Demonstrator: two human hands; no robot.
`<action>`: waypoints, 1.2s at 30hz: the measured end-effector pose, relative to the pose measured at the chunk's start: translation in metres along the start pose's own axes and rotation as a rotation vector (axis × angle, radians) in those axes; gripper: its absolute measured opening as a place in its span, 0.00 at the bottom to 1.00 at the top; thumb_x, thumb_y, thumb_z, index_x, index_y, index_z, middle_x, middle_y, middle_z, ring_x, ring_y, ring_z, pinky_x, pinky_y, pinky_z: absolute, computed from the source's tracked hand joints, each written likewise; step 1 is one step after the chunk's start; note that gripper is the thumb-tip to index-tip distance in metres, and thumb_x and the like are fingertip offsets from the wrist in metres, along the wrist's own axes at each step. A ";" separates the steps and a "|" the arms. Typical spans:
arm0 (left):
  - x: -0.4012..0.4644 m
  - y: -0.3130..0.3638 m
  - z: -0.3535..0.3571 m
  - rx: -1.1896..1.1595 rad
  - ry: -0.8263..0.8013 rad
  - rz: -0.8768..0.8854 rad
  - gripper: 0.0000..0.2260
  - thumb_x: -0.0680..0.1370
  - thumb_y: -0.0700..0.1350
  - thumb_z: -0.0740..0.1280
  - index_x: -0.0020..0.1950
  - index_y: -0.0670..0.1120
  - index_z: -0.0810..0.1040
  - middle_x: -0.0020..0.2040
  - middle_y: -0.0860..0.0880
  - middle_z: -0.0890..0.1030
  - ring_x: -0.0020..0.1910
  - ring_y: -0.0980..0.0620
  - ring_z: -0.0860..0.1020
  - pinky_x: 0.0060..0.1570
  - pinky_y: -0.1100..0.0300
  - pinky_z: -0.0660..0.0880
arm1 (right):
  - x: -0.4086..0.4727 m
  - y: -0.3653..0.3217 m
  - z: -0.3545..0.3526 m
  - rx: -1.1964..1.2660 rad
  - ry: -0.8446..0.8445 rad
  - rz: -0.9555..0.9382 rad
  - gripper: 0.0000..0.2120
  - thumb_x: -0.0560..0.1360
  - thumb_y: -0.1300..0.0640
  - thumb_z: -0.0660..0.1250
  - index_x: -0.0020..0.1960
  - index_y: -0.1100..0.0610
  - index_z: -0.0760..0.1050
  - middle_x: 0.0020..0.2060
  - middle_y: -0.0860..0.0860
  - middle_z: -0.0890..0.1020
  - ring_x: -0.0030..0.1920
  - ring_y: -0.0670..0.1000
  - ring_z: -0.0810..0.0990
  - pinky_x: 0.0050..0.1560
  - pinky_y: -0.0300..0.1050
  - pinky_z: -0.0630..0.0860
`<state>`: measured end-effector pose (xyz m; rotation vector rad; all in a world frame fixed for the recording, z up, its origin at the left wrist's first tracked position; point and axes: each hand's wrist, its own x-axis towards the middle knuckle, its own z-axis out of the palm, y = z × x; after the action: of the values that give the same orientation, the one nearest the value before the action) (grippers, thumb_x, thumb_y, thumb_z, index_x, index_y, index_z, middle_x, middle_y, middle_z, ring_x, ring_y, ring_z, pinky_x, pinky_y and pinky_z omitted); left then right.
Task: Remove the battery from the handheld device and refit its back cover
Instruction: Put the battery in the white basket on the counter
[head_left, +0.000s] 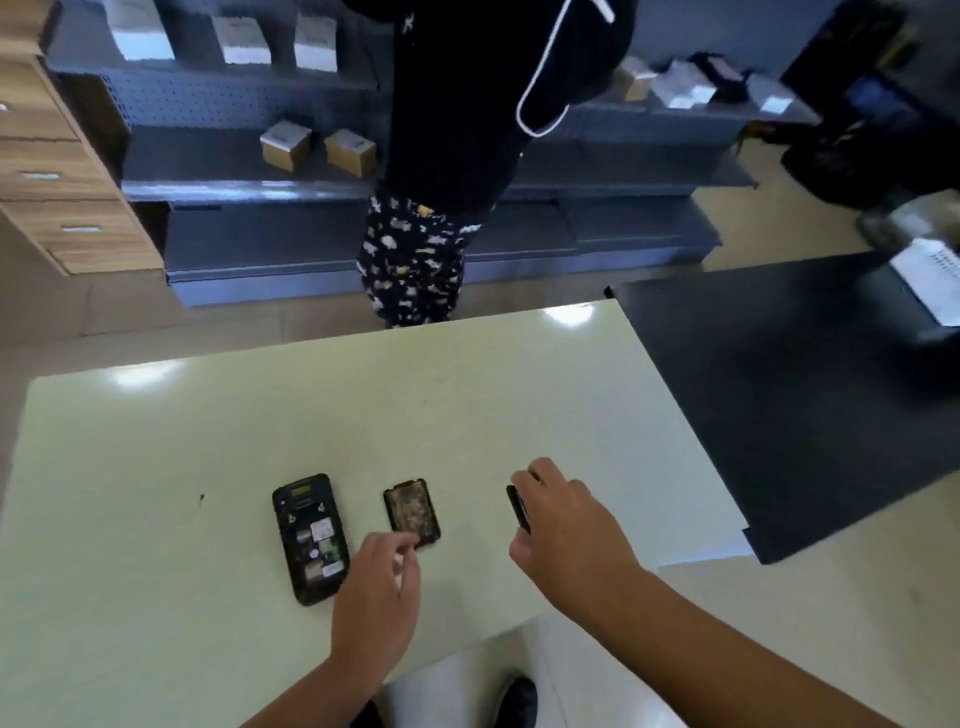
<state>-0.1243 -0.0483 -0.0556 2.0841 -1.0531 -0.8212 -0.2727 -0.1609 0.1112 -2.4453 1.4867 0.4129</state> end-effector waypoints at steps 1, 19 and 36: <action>-0.002 0.010 0.008 0.027 -0.036 0.029 0.07 0.82 0.47 0.62 0.56 0.57 0.77 0.52 0.60 0.76 0.46 0.64 0.76 0.42 0.62 0.72 | -0.004 0.016 -0.003 0.006 0.005 0.026 0.15 0.77 0.58 0.64 0.63 0.55 0.69 0.60 0.51 0.70 0.49 0.55 0.74 0.46 0.50 0.80; -0.017 0.299 0.275 0.437 -0.112 0.560 0.14 0.78 0.53 0.67 0.62 0.52 0.79 0.55 0.53 0.82 0.51 0.52 0.80 0.51 0.57 0.76 | -0.065 0.389 -0.077 0.197 0.100 0.090 0.19 0.75 0.50 0.72 0.61 0.54 0.71 0.57 0.51 0.72 0.50 0.55 0.80 0.53 0.50 0.82; 0.076 0.548 0.506 0.481 -0.058 0.744 0.19 0.78 0.57 0.67 0.65 0.49 0.79 0.55 0.52 0.81 0.52 0.52 0.78 0.51 0.56 0.76 | 0.016 0.703 -0.101 0.189 0.151 0.215 0.17 0.74 0.48 0.71 0.58 0.54 0.72 0.55 0.49 0.71 0.46 0.54 0.78 0.43 0.48 0.79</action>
<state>-0.7115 -0.5020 0.0513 1.7811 -2.0323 -0.2623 -0.8817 -0.5247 0.1533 -2.2211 1.7705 0.1210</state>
